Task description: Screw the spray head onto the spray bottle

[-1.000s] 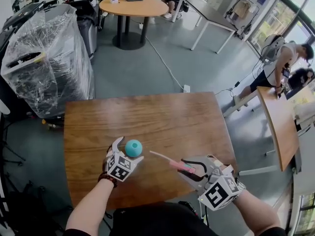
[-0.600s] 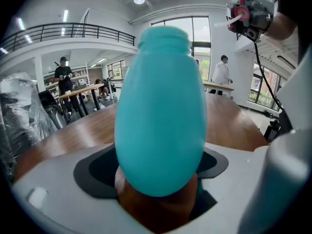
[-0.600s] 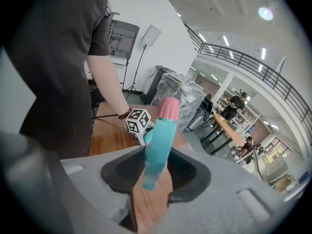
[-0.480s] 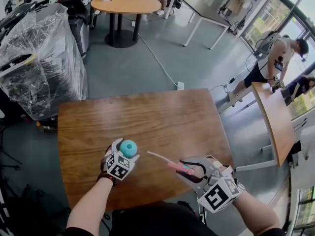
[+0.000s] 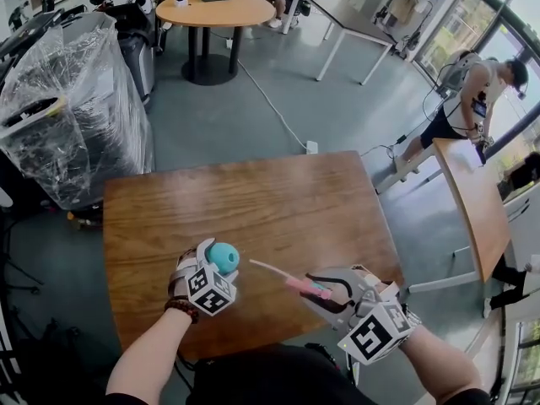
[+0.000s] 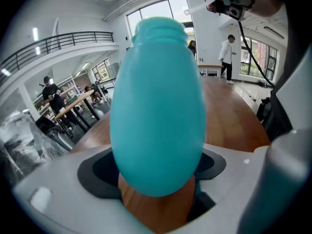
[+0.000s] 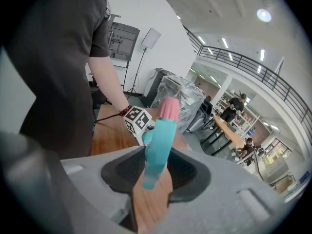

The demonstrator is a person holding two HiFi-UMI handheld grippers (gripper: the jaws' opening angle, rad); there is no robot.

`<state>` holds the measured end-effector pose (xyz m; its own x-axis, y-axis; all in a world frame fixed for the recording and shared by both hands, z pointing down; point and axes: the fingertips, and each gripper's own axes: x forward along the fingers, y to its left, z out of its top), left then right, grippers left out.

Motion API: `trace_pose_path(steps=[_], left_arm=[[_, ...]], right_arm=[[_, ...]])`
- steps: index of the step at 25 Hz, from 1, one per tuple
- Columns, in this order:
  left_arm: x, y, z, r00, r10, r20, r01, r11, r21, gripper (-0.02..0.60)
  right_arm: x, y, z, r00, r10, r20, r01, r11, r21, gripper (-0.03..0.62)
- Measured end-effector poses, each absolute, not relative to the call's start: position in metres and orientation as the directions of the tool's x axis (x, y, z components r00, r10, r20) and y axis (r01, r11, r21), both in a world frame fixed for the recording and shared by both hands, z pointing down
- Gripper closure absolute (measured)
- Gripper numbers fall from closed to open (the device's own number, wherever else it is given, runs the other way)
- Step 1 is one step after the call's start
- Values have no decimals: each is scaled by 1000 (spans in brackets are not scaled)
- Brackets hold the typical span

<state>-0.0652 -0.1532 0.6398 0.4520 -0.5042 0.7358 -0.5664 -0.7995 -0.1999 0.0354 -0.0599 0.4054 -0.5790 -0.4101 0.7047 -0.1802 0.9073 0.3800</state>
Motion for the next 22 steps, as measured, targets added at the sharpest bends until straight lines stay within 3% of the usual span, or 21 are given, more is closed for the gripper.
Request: trace_pose_path(steps=[11,22], left_arm=[[-60,-126,618,299,-468,832,-352,-864,-360,140],[-25,-99,590,260,-486,834,-232,-870,-435,143]], right_arm=[[29,-47,413,-566,-361,741,-106,923,369,465],[17,-35,450,-548,-291,784,-64,949,308,464]])
